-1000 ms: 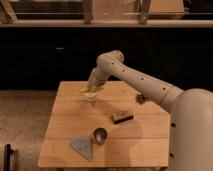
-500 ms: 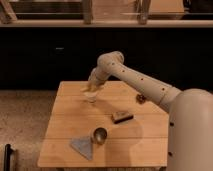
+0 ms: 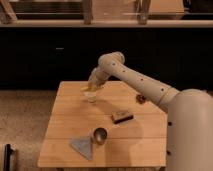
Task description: Place banana in paper cup
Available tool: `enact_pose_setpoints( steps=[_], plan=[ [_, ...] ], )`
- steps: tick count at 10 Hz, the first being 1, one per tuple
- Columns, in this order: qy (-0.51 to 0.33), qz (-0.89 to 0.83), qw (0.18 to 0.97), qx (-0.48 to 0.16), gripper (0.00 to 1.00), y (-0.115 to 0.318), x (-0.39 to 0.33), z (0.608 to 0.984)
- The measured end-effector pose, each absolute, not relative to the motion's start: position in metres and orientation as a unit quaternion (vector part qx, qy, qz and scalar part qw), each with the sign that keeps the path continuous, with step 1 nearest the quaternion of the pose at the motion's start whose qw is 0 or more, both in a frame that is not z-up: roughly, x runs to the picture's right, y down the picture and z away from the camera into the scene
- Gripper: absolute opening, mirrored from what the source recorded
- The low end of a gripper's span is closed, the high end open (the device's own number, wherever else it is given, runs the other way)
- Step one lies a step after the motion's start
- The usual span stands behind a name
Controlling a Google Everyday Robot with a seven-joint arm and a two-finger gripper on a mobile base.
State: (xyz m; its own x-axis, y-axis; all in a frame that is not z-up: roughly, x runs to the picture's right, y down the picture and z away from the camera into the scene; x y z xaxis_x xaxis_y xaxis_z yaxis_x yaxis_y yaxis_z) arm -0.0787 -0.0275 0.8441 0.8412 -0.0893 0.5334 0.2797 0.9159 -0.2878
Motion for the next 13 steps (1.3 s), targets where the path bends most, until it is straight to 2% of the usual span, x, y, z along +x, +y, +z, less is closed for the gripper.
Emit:
enact_pose_setpoints(
  steps=[13],
  plan=[
    [-0.263,-0.224,0.914,-0.211,0.00,-0.024,-0.084,0.855]
  ],
)
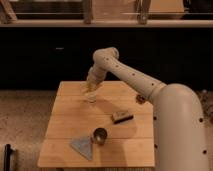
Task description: Place banana in paper cup
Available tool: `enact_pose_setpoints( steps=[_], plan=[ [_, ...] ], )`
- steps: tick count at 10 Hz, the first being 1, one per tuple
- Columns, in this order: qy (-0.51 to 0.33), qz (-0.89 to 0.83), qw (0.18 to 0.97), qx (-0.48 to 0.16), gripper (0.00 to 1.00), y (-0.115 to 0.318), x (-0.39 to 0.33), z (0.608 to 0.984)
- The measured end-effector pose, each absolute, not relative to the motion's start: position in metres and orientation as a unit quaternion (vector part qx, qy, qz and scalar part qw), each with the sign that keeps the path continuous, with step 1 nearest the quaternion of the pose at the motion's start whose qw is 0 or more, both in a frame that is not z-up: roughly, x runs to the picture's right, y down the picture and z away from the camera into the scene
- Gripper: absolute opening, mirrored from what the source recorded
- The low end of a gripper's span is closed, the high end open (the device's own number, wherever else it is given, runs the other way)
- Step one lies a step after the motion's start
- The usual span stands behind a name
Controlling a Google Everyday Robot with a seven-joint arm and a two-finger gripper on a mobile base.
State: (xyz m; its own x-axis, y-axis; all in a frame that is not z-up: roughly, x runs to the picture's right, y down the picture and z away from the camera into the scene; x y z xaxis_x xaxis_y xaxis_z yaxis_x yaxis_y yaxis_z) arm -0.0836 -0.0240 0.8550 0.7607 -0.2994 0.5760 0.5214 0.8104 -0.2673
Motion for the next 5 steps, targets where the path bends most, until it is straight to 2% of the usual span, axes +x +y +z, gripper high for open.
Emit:
enact_pose_setpoints(
  steps=[5],
  plan=[
    [-0.261,-0.241,0.908,-0.223,0.00,-0.0236,-0.0797,0.8613]
  ],
)
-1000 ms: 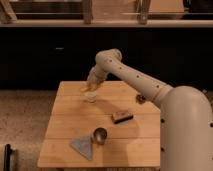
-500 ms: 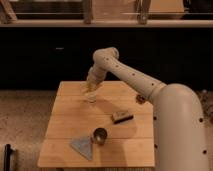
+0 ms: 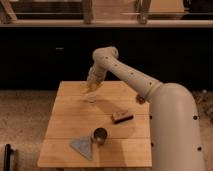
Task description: Place banana in paper cup
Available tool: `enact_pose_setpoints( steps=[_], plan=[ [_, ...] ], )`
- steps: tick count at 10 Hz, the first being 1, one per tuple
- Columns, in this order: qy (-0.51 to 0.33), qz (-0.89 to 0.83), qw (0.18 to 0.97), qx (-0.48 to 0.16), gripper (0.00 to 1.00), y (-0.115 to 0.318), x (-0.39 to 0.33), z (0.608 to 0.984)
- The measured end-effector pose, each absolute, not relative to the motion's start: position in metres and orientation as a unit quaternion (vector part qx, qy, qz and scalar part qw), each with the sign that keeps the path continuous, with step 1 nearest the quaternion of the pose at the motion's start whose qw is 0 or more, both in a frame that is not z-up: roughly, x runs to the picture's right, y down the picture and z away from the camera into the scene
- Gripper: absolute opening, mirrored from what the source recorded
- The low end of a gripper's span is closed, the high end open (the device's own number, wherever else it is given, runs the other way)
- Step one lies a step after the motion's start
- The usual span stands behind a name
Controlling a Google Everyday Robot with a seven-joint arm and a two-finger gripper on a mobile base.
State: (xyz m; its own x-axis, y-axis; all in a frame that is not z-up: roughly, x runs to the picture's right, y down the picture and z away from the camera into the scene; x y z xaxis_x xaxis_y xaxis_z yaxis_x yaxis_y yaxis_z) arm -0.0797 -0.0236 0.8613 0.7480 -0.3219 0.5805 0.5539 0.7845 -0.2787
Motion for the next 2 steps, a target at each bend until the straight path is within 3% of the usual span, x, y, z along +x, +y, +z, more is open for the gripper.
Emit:
enact_pose_setpoints(
  steps=[1,2],
  plan=[
    [-0.259,-0.246,0.906,-0.225,0.01,-0.0235,-0.0797,0.8625],
    [-0.258,-0.253,0.904,-0.228,0.08,-0.0235,-0.0812,0.8637]
  ],
)
